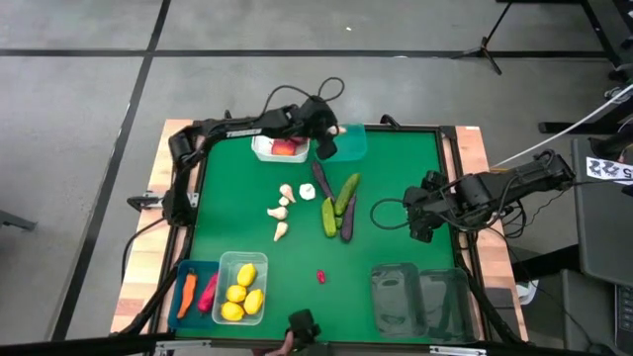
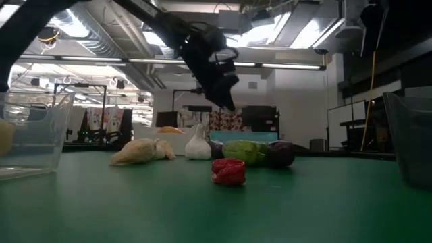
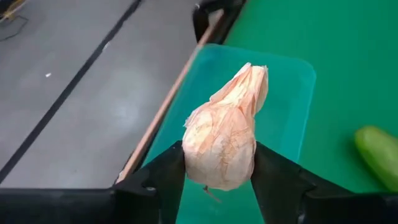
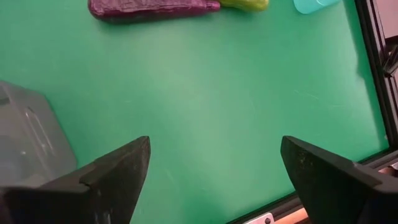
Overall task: Sort produce into baskets
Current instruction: Put the white garlic into the green bin
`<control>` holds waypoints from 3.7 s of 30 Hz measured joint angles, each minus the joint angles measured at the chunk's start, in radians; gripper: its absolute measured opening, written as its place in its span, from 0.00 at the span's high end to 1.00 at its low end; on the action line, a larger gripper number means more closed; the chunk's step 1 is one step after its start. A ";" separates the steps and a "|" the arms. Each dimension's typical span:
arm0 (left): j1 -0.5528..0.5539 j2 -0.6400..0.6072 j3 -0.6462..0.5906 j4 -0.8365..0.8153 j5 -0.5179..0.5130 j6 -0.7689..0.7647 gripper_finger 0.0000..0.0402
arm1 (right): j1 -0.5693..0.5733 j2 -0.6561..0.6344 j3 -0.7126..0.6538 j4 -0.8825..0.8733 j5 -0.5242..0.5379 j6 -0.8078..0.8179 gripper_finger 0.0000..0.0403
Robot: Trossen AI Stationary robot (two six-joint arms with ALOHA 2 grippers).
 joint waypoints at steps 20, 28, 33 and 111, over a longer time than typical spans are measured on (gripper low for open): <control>-0.123 -0.175 -0.017 -0.381 0.154 0.069 0.34 | 0.000 0.000 0.000 0.027 -0.013 0.002 0.11; -0.262 -0.270 -0.203 -0.267 0.145 0.022 0.34 | 0.000 0.000 0.000 0.050 -0.018 0.002 0.11; -0.329 -0.287 -0.382 -0.021 0.000 -0.020 0.34 | 0.000 0.001 0.001 0.050 -0.018 0.002 0.11; -0.134 -0.317 -0.659 0.812 -0.223 -0.160 0.96 | 0.000 0.001 0.001 0.131 0.010 0.020 0.11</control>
